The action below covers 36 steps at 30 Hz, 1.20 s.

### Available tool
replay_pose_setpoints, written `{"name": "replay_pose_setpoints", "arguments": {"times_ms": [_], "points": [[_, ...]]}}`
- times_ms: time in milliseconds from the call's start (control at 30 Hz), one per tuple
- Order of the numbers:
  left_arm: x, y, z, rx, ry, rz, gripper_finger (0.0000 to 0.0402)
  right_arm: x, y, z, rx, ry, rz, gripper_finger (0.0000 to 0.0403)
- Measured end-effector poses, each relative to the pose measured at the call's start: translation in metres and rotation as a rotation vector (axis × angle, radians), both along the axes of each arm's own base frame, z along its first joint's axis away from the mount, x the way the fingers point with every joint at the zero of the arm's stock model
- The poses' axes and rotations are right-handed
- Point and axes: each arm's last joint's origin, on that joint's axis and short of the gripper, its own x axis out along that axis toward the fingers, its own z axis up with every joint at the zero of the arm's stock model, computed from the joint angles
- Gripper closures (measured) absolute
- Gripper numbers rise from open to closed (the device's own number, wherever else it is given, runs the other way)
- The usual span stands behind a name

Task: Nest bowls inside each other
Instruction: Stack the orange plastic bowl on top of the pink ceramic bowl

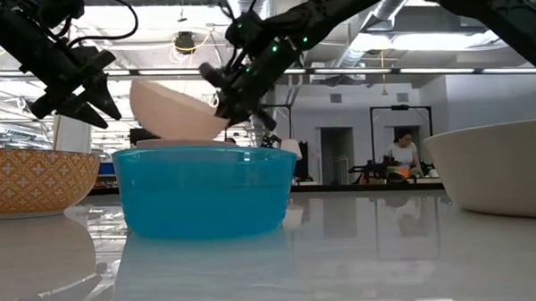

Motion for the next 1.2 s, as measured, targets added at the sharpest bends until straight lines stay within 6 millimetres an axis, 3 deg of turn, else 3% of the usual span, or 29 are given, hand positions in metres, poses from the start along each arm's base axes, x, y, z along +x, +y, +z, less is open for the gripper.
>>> {"name": "replay_pose_setpoints", "arguments": {"times_ms": [233,700,967,1200], "points": [[0.0,0.0,0.0,-0.001,-0.002,0.001,0.0219,0.001,-0.001,-0.003,-0.032,0.019,-0.024,0.036],[0.0,0.0,0.0,0.004,0.0,0.007,0.0219,-0.001,-0.002,-0.005,-0.017,0.047,-0.021,0.0287],[0.0,0.0,0.0,0.004,0.0,0.007,0.0219,-0.006,-0.01,-0.008,-0.005,0.074,-0.038,0.0207],[0.0,0.0,0.0,0.004,0.0,0.007,0.0219,-0.019,-0.029,-0.002,0.042,0.081,-0.041,0.0145]]}}
